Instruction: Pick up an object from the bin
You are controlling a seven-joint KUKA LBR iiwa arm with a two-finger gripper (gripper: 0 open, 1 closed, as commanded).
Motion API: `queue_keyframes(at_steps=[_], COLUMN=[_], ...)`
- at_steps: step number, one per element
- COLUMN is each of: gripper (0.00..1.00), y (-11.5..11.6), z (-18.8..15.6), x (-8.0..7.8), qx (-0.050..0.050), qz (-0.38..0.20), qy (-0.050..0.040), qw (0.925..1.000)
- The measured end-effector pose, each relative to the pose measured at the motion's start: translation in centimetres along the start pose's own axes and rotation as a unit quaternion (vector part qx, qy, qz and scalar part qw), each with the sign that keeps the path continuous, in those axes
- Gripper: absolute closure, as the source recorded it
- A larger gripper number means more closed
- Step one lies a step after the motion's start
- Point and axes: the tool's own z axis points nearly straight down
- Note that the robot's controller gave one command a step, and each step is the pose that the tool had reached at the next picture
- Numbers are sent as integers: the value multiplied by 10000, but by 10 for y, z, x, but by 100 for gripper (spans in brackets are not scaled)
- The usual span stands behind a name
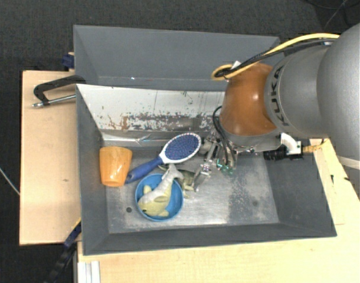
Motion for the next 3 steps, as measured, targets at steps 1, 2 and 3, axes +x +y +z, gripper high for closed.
queue_keyframes(at_steps=[1, 2, 3], gripper=[0, 0, 0], y=[45, 87, 141], z=[-14, 11, 10], x=[-1, 6, 24], qx=[14, 50, 68], qz=[537, -804, -1085], qy=[4, -37, -51], qw=[9986, 9967, 9941])
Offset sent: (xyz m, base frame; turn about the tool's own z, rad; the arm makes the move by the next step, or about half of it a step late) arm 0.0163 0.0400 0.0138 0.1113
